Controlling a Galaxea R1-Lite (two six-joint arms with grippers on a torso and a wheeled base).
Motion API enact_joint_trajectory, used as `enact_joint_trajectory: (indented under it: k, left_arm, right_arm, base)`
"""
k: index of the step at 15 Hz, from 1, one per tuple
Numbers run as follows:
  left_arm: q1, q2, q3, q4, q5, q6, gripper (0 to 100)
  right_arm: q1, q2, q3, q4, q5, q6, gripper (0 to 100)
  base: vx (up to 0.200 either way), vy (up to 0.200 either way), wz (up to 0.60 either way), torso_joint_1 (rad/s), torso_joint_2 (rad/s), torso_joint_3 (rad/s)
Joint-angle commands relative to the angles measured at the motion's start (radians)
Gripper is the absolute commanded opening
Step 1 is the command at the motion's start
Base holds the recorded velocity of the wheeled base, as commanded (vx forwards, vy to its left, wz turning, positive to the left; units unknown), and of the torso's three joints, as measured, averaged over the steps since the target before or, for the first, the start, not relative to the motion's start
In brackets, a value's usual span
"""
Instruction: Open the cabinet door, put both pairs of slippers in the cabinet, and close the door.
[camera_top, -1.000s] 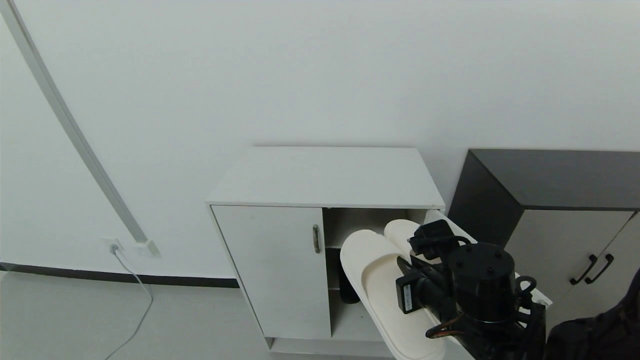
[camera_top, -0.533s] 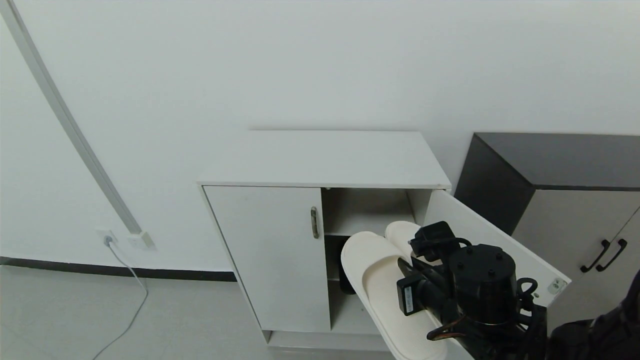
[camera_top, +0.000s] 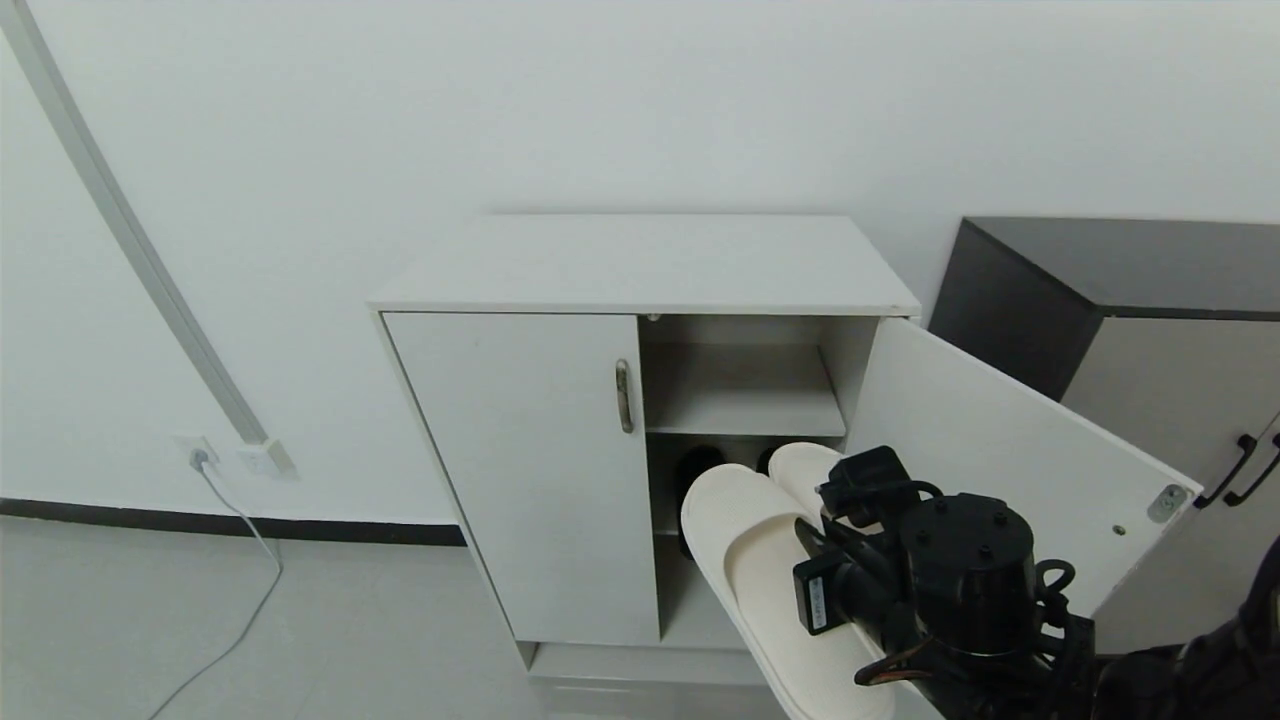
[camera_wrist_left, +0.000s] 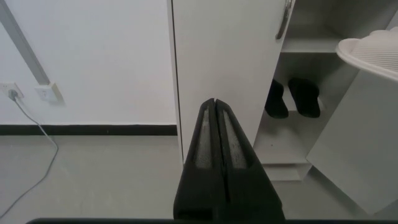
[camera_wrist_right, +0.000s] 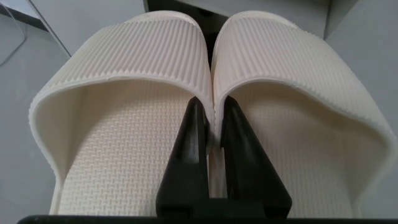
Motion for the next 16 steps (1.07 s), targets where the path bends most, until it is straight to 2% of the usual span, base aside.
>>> enact_joint_trajectory:
  k: [1, 10, 16]
  left_arm:
    - [0.0, 0.001, 0.0, 0.0, 0.0, 0.0, 0]
    - [0.0, 0.001, 0.0, 0.0, 0.0, 0.0, 0]
    - [0.0, 0.001, 0.0, 0.0, 0.0, 0.002, 0]
  right_arm:
    - [0.002, 0.002, 0.0, -0.001, 0.0, 0.0, 0]
    - [0.007, 0.008, 0.016, -0.013, 0.008, 0.0, 0]
    - [0.011, 0.011, 0.026, -0.036, 0.013, -0.001, 0]
  base:
    - [0.0, 0.0, 0.0, -0.178, 0.49, 0.31]
    - [0.0, 0.0, 0.0, -0.142, 0.47, 0.33]
    - [0.0, 0.0, 0.0, -0.069, 0.45, 0.371]
